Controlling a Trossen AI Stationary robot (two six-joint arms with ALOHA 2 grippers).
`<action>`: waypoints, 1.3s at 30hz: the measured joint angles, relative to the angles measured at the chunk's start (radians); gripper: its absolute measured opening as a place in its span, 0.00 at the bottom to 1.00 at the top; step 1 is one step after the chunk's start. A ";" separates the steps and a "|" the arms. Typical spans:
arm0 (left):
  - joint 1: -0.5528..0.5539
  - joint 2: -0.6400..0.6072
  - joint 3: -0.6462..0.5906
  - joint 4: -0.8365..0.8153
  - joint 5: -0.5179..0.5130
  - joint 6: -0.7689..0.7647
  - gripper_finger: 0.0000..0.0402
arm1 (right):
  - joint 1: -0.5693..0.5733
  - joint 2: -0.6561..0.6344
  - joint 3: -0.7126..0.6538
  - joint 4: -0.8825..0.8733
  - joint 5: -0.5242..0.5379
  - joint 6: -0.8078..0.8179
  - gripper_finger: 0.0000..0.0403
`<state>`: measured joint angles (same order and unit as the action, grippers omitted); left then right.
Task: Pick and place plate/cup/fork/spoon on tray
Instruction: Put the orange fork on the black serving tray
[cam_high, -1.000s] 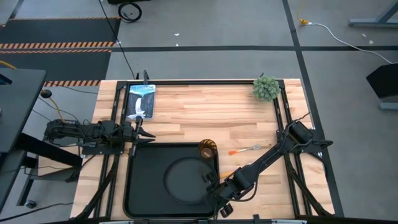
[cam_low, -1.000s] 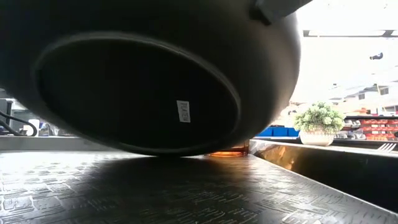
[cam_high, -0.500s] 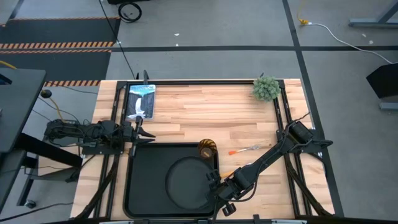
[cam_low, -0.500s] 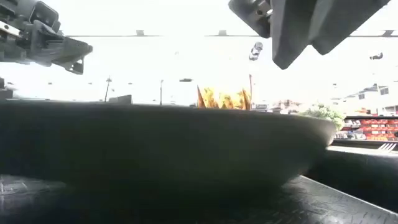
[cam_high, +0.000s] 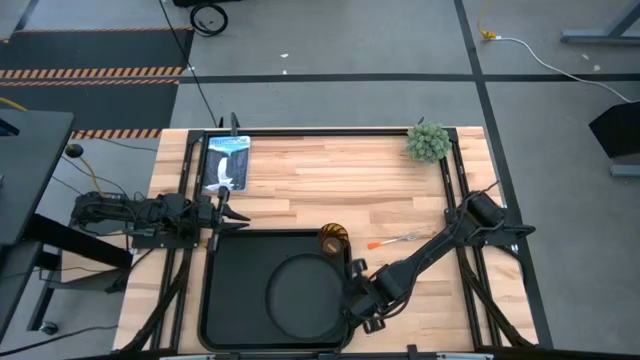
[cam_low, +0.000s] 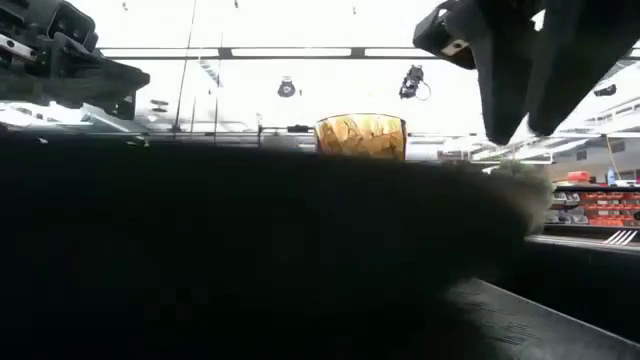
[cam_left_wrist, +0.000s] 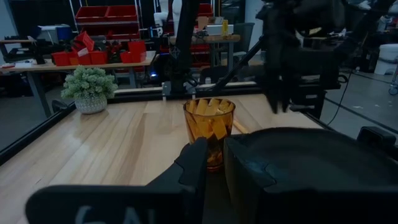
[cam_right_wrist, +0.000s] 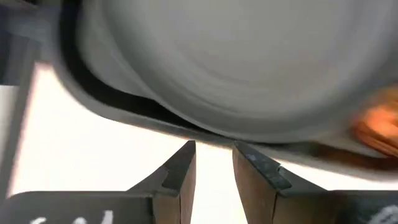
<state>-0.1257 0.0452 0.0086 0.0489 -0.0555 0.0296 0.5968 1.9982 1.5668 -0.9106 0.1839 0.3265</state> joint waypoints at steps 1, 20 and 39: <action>0.000 0.000 0.000 0.001 0.000 0.000 0.16 | 0.000 -0.001 -0.002 -0.036 0.031 0.005 0.27; 0.000 0.000 0.000 0.005 0.000 0.000 0.16 | -0.119 -0.324 -0.485 -0.005 0.042 0.143 0.27; 0.000 0.000 0.000 0.005 0.000 0.000 0.16 | -0.439 -0.413 -0.675 -0.007 -0.158 -0.023 0.40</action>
<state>-0.1254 0.0452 0.0086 0.0536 -0.0557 0.0295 0.1575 1.5852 0.8917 -0.9175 0.0257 0.3035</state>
